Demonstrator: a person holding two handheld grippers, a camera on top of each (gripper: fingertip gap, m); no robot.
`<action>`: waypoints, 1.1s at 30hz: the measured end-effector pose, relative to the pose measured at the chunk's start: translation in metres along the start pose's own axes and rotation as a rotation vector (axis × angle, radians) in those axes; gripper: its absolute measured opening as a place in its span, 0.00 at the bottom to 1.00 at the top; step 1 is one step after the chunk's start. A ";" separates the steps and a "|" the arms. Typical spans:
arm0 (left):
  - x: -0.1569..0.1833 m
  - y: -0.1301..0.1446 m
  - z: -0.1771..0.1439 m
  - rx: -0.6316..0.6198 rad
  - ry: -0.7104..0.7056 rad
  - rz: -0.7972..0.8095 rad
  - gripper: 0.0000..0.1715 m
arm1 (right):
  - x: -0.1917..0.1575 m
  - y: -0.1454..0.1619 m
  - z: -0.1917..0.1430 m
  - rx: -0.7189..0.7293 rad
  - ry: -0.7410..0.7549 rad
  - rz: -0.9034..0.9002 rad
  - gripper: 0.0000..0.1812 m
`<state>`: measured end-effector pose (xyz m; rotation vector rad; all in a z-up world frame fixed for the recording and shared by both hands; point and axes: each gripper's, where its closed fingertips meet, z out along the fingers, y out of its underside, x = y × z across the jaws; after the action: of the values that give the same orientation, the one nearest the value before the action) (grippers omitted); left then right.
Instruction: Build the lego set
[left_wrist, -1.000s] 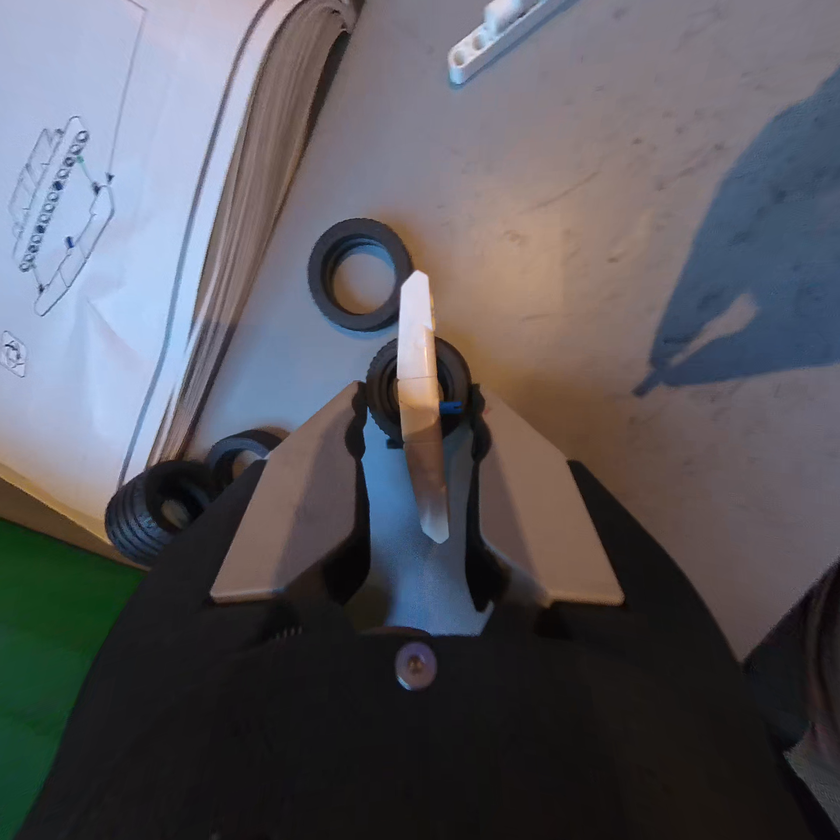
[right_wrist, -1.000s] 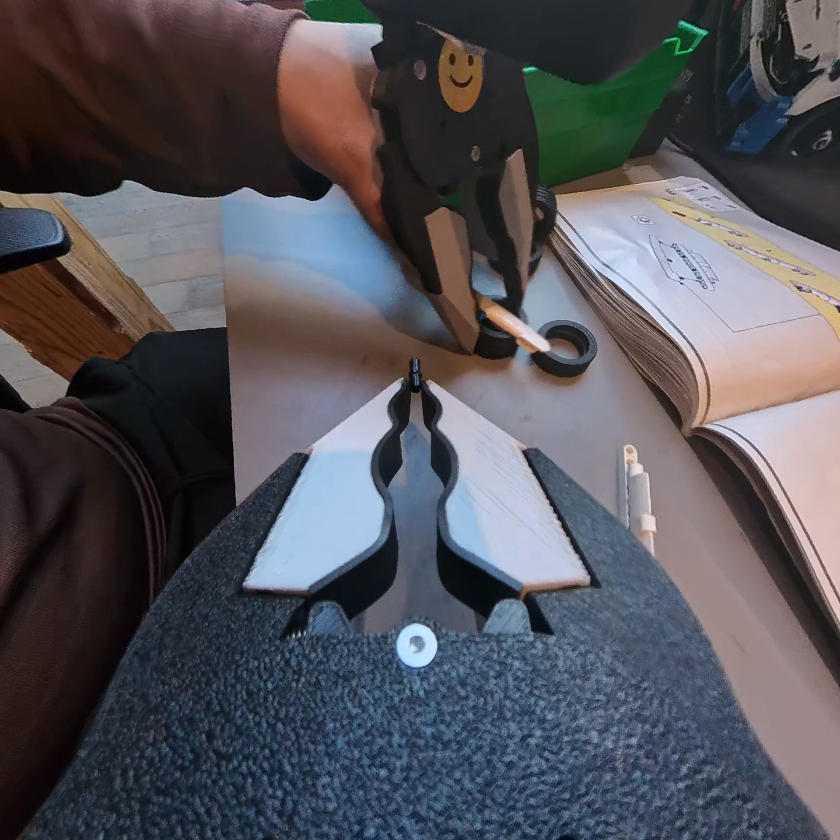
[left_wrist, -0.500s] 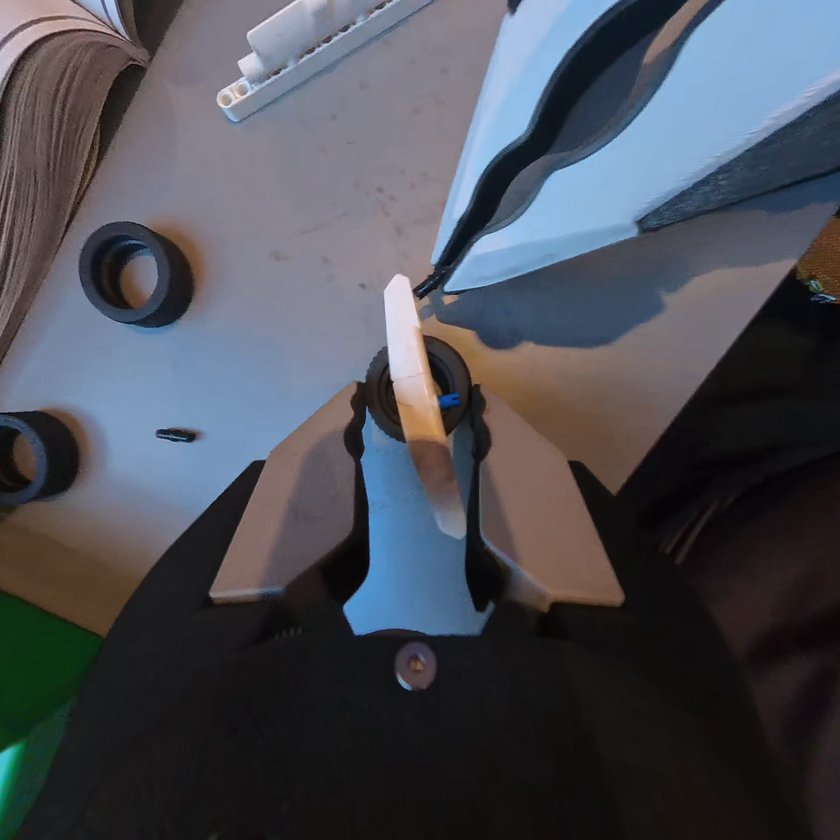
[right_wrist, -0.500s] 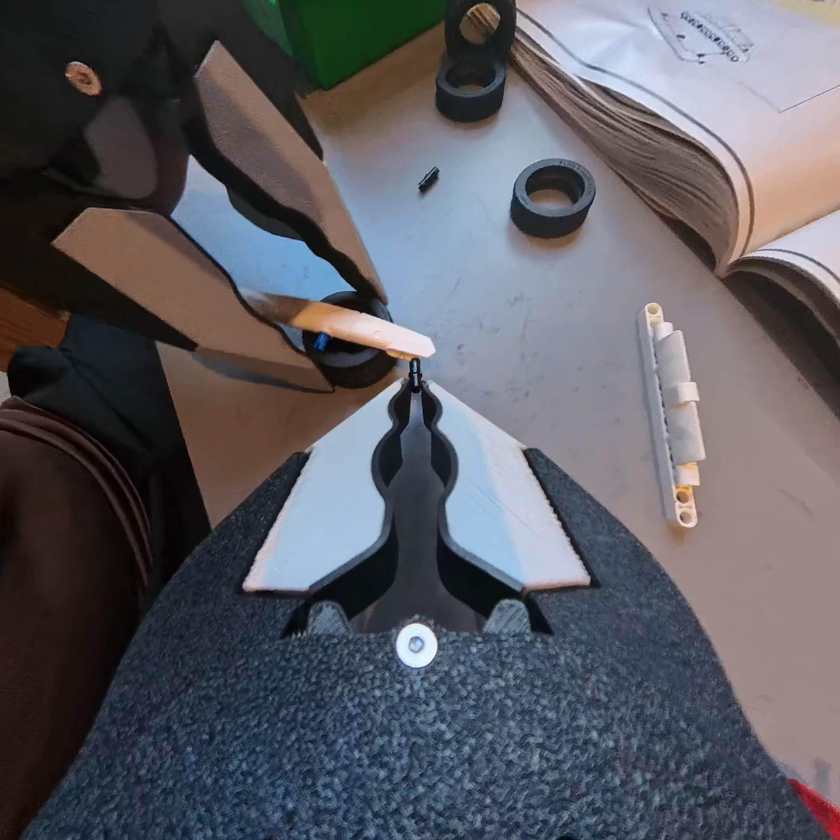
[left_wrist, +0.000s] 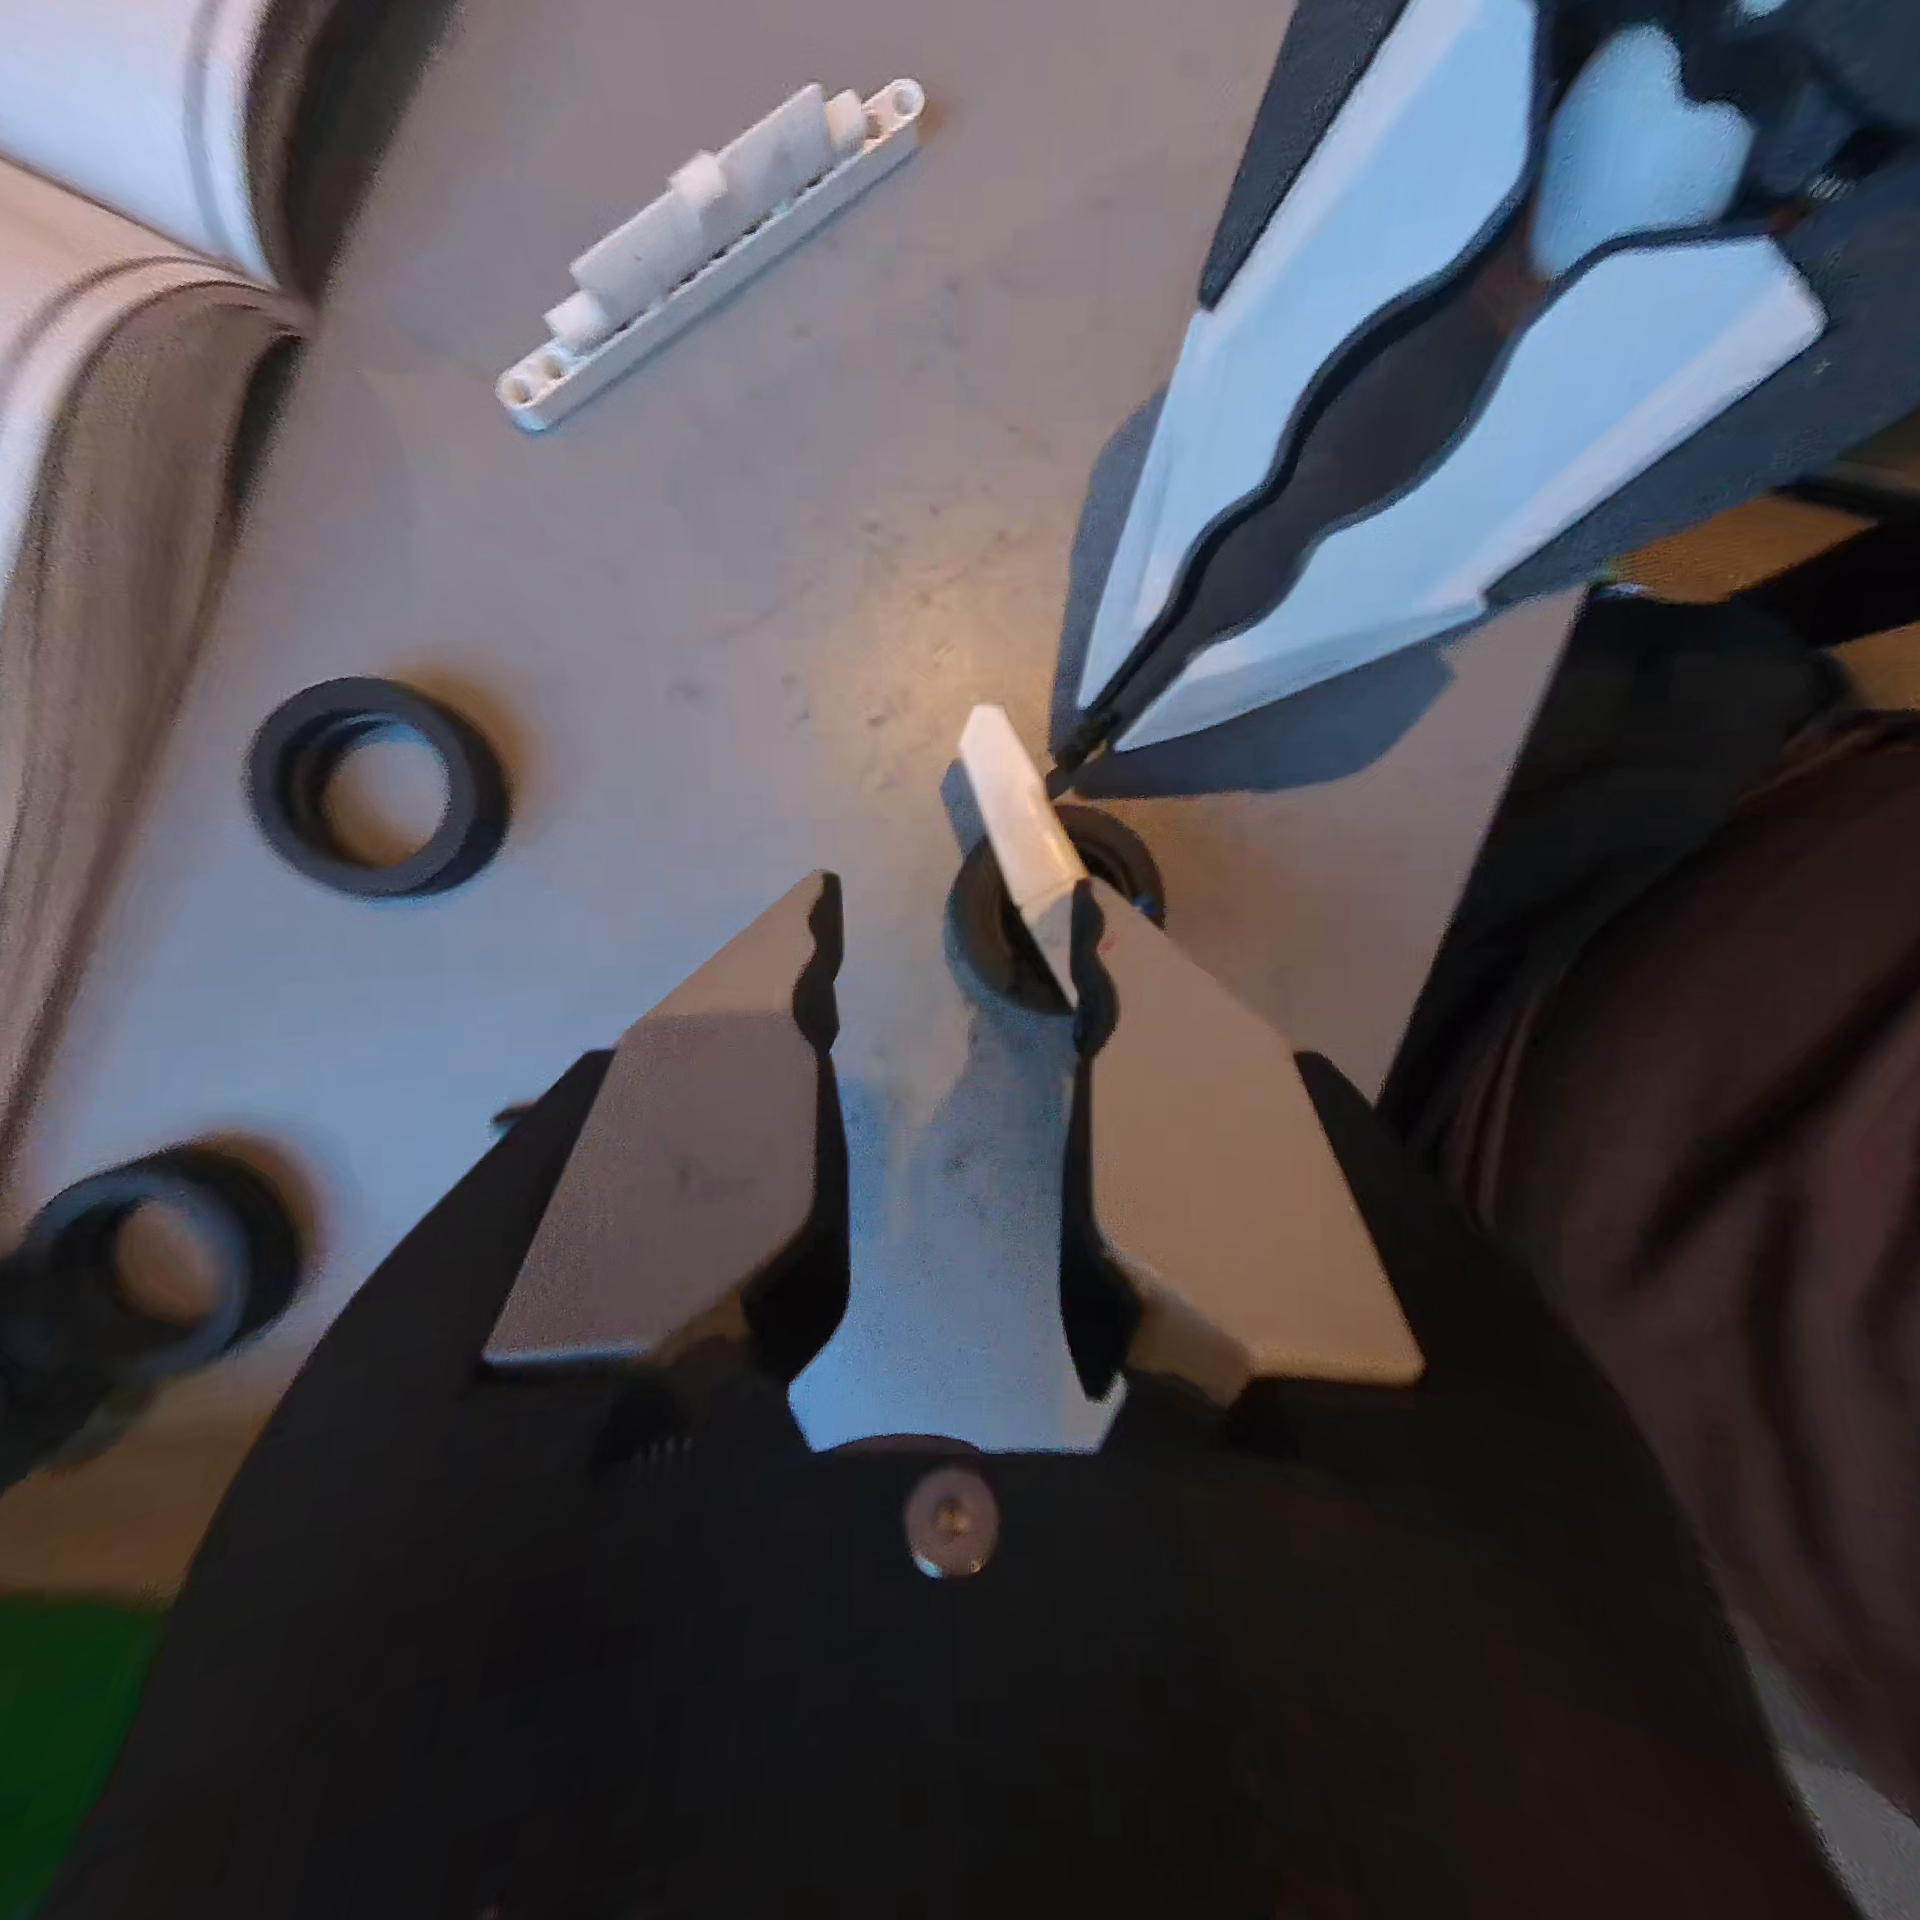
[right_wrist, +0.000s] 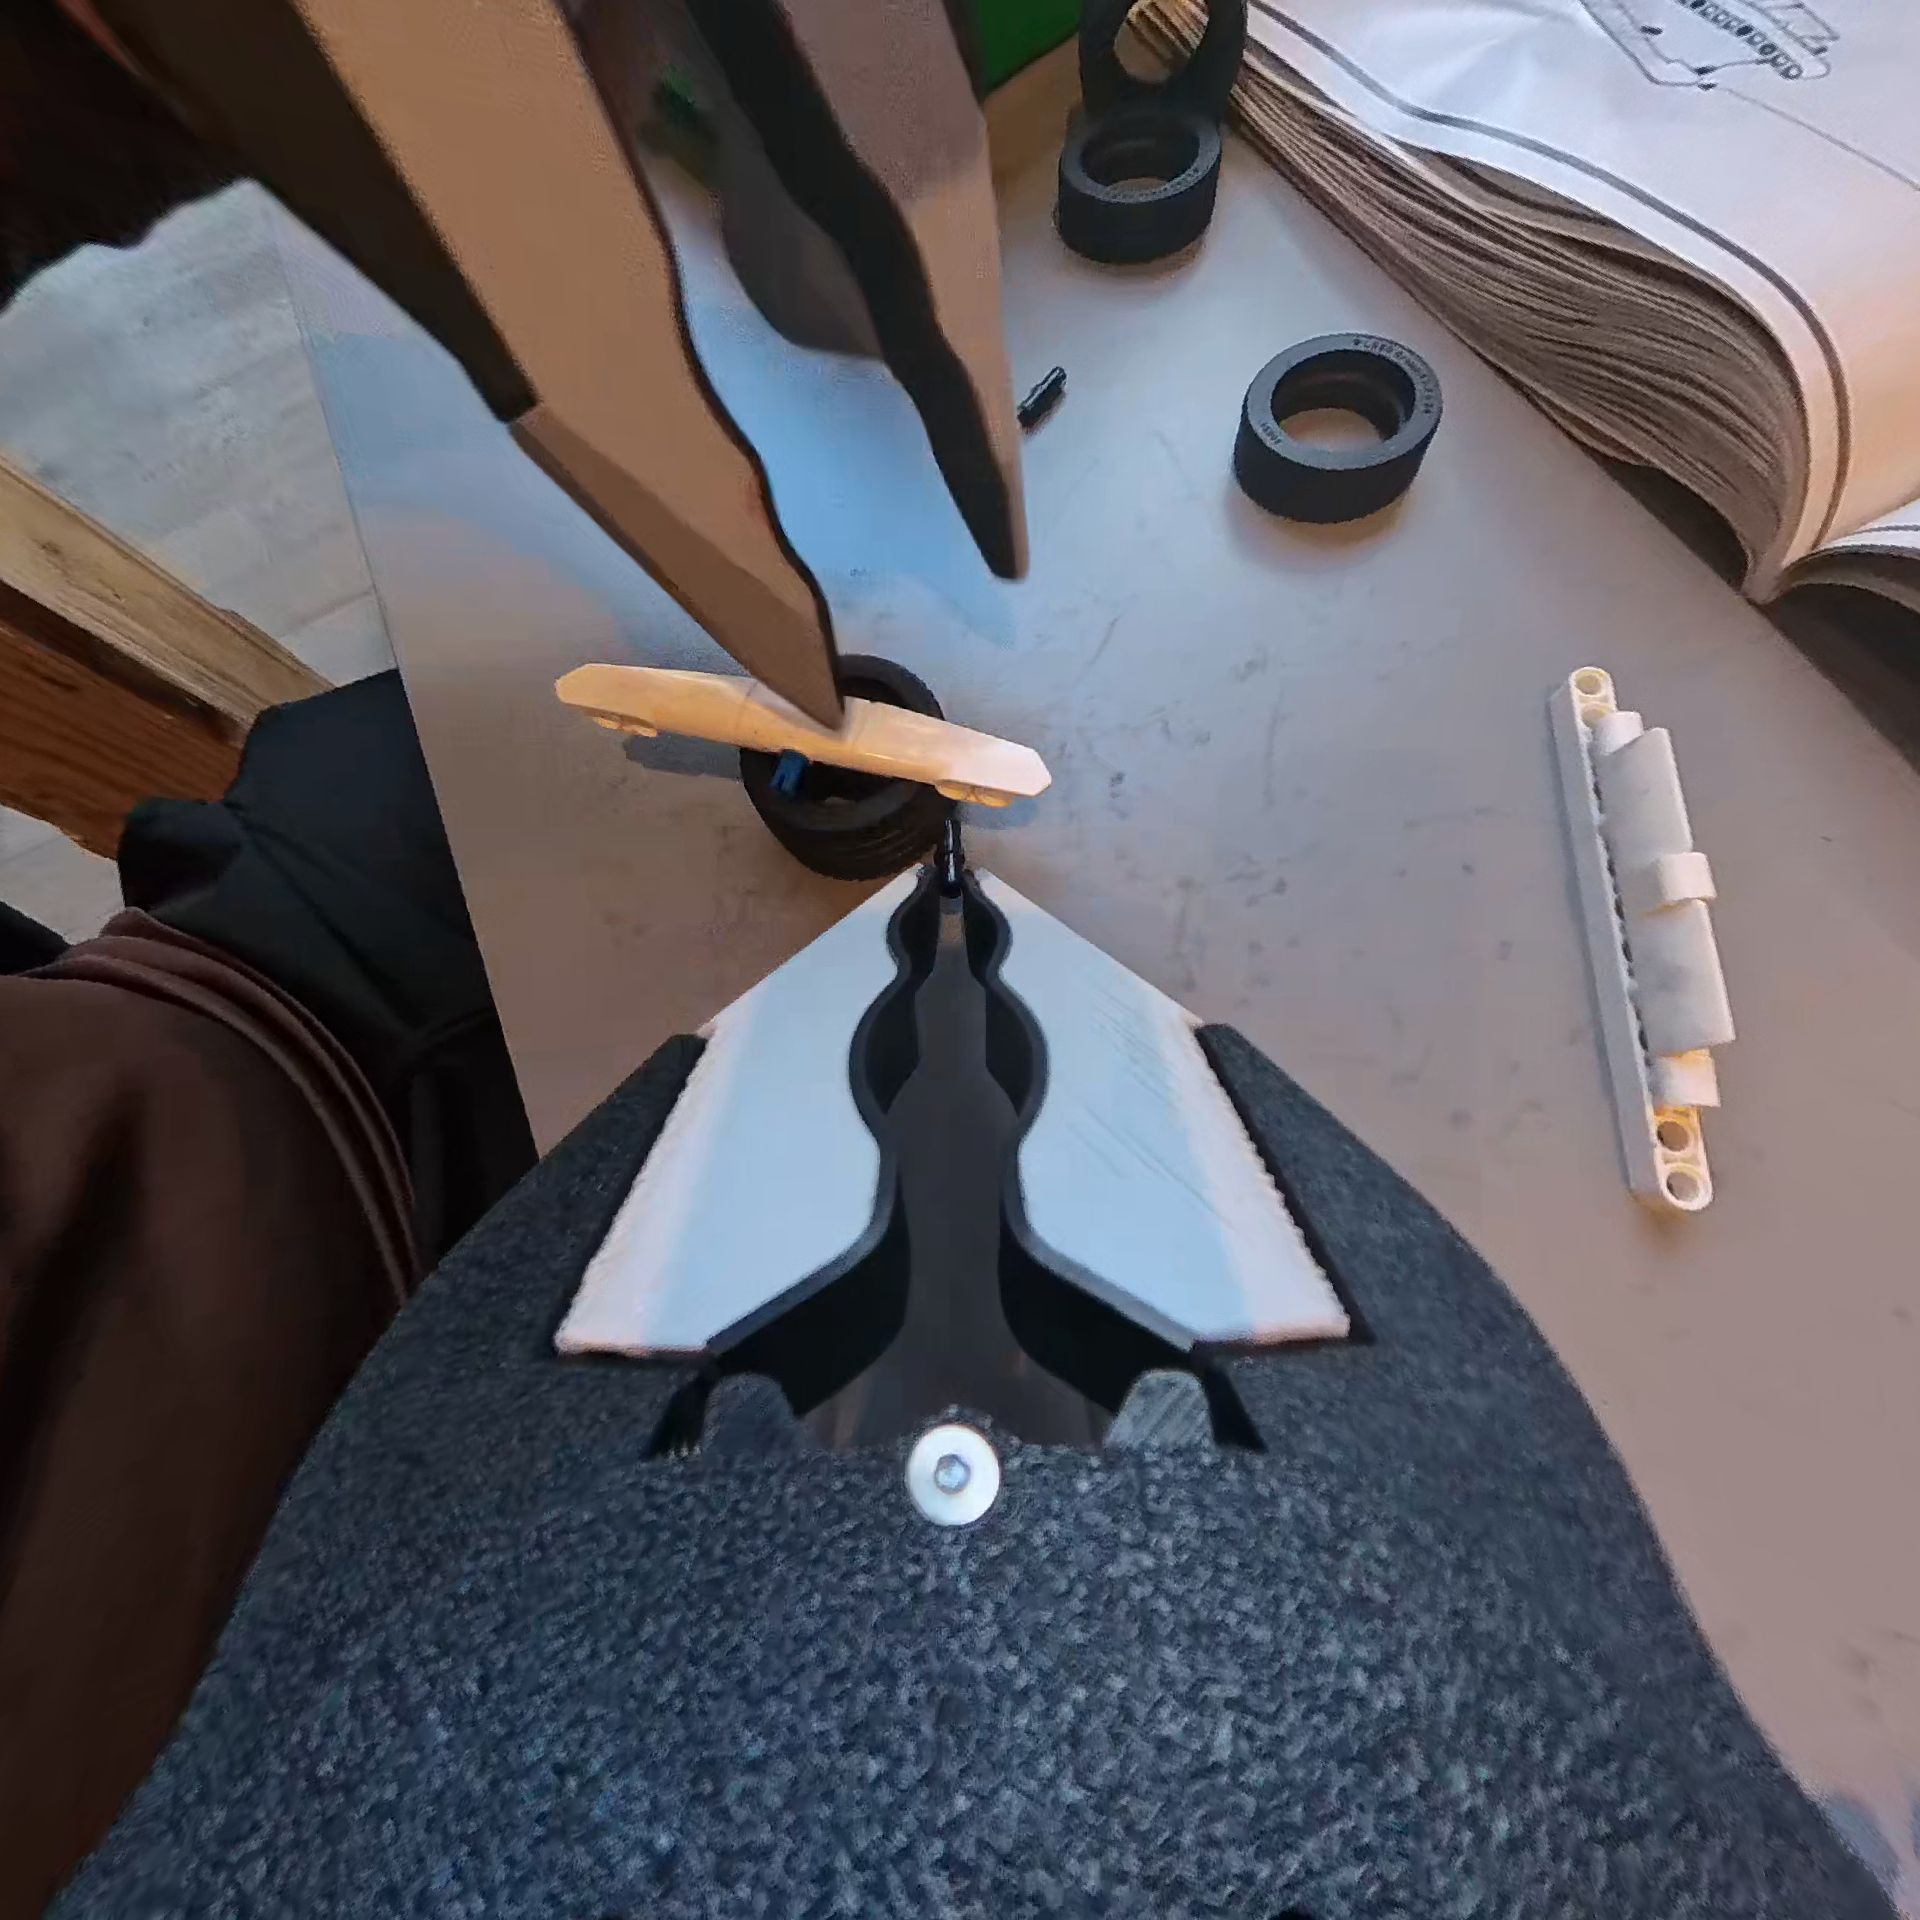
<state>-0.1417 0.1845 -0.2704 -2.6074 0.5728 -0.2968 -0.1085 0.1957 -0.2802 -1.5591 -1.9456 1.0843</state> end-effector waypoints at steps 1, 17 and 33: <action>0.003 -0.003 0.004 0.012 0.068 -0.013 0.23 | 0.000 0.000 0.000 -0.001 -0.001 0.002 0.03; 0.018 -0.005 0.016 0.175 0.320 -0.110 0.10 | 0.000 -0.003 0.005 0.002 -0.067 0.160 0.02; 0.014 -0.008 0.016 0.412 0.342 -0.308 0.09 | 0.003 -0.010 0.008 0.059 0.001 0.245 0.02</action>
<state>-0.1212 0.1910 -0.2789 -2.2436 0.1832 -0.8735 -0.1218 0.1953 -0.2778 -1.7996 -1.7379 1.2245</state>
